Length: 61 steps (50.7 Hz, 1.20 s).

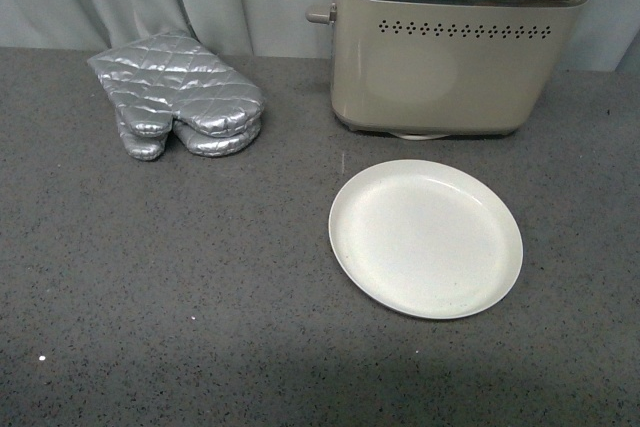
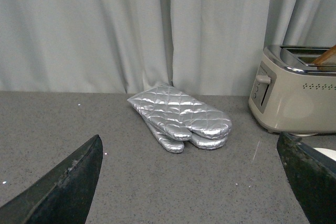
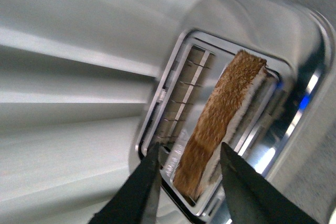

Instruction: Put bread into toaster

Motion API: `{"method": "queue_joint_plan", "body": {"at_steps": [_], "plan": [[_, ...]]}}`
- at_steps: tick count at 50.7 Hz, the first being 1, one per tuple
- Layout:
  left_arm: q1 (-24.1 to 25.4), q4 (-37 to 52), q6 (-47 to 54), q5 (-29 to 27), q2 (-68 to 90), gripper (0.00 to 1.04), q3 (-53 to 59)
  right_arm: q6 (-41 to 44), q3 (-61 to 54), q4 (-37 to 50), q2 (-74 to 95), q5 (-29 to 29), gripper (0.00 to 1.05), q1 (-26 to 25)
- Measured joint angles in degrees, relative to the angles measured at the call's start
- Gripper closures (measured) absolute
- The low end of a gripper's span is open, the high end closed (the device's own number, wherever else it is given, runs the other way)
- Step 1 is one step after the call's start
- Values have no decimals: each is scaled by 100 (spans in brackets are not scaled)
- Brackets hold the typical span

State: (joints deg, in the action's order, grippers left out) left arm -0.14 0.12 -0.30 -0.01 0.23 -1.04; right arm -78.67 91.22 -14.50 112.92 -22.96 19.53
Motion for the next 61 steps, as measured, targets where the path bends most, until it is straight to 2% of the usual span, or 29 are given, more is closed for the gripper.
{"method": "queue_joint_plan", "body": {"at_steps": [7,8,12,16,18,23,29,36,40,42,51,61], "plan": [[0,0,0,0,0,7,0,2024,-505,1440,-367,-142,43,50],[0,0,0,0,0,7,0,2621,-719,1797,-507,-249,38,70],[0,0,0,0,0,7,0,3593,-1228,2549,-835,-302,27,87],[0,0,0,0,0,7,0,5180,-2085,3593,-1399,-354,11,83],[0,0,0,0,0,7,0,5713,-2380,3891,-1578,-352,8,68],[0,0,0,0,0,7,0,7300,-3613,4983,-2186,-271,10,-109],[0,0,0,0,0,7,0,8065,-4594,5377,-2695,-103,10,-356],[0,0,0,0,0,7,0,8542,-5569,5486,-3508,435,10,-621],[0,0,0,0,0,7,0,8371,-6107,5805,-3945,1034,19,-791],[0,0,0,0,0,7,0,8183,-6675,5982,-4398,1303,29,-918],[0,0,0,0,0,7,0,7962,-7696,6019,-5206,1589,67,-1244],[0,0,0,0,0,7,0,7934,-8133,5895,-5823,1764,97,-1419]]}}
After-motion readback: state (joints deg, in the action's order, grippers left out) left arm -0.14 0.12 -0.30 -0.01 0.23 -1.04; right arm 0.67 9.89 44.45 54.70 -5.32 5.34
